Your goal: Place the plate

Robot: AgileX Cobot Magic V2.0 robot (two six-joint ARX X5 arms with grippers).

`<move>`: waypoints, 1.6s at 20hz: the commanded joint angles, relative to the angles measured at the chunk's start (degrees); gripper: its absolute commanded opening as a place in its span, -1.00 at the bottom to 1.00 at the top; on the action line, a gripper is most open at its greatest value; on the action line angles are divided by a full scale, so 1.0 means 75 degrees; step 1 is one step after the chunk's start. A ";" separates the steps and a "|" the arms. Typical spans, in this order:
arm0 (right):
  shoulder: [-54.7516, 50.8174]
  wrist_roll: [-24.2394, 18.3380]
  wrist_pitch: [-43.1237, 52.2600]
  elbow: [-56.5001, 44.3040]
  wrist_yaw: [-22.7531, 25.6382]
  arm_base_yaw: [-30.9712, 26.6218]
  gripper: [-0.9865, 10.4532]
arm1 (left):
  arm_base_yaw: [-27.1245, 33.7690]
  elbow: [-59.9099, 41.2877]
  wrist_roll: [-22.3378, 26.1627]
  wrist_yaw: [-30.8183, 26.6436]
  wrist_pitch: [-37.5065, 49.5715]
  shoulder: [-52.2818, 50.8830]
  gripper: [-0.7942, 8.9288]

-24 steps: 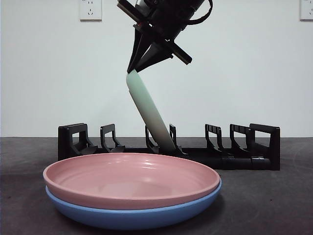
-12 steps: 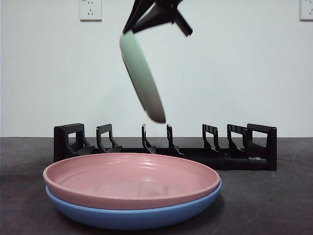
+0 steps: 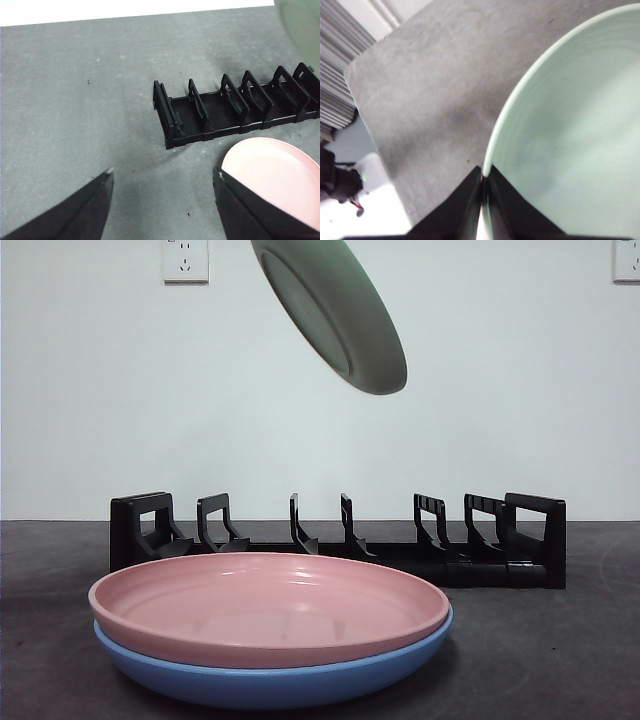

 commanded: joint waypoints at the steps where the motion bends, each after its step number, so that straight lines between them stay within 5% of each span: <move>1: -0.0595 -0.0169 0.0621 -0.1102 0.0379 0.0405 -0.80 | -0.0006 0.0119 0.0038 0.0012 0.0087 0.0038 -0.19; 7: -0.2419 -0.0428 0.1355 -0.3937 0.2445 0.2037 -0.80 | -0.0006 0.0119 -0.0140 0.0012 0.0099 0.0044 -0.19; 13: -0.2311 -0.0898 0.0973 -0.4561 0.4456 0.4065 -0.80 | -0.0006 0.0119 -0.0160 0.0012 0.0099 0.0044 -0.19; 19: -0.1131 -0.1110 0.0781 -0.4561 0.4205 0.4712 -0.80 | -0.0006 0.0119 -0.0157 0.0012 0.0099 0.0044 -0.19; 32: 0.0580 -0.1754 0.1647 -0.4561 0.4013 0.4718 -0.80 | -0.0006 0.0119 -0.0152 0.0012 0.0099 0.0044 -0.19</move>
